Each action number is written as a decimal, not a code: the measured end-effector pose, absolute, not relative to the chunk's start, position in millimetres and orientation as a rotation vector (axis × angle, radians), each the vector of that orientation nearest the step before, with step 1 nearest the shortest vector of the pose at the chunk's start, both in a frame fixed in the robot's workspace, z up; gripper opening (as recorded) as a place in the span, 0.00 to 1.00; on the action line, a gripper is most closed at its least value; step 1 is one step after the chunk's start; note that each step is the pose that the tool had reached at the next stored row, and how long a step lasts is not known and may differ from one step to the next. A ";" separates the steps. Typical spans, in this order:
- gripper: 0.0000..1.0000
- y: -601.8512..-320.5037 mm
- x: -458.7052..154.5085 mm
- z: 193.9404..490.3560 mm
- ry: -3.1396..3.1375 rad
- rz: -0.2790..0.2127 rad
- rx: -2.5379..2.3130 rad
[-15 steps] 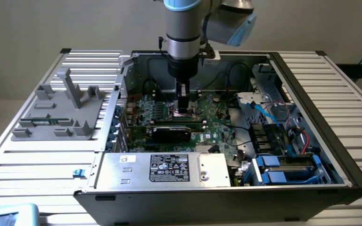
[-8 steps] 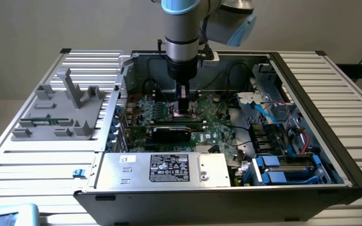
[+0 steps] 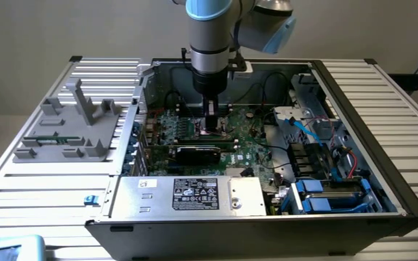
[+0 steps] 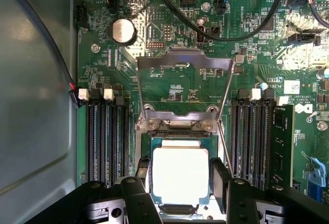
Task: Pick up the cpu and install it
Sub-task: 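Place the cpu into insertion slot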
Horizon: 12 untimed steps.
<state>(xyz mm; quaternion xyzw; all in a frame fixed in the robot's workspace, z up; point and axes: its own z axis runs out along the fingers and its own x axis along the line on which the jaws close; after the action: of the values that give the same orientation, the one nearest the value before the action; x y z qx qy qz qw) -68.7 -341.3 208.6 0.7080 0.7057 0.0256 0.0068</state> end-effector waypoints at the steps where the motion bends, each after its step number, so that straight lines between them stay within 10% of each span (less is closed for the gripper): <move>1: 0.56 -342.2 -68.7 208.4 2.208 0.083 2.216; 12: 0.56 -343.7 -69.0 204.8 2.210 0.087 2.218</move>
<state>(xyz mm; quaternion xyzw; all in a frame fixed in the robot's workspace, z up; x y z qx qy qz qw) -69.0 -343.7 204.8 0.7081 0.7056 0.0279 0.0046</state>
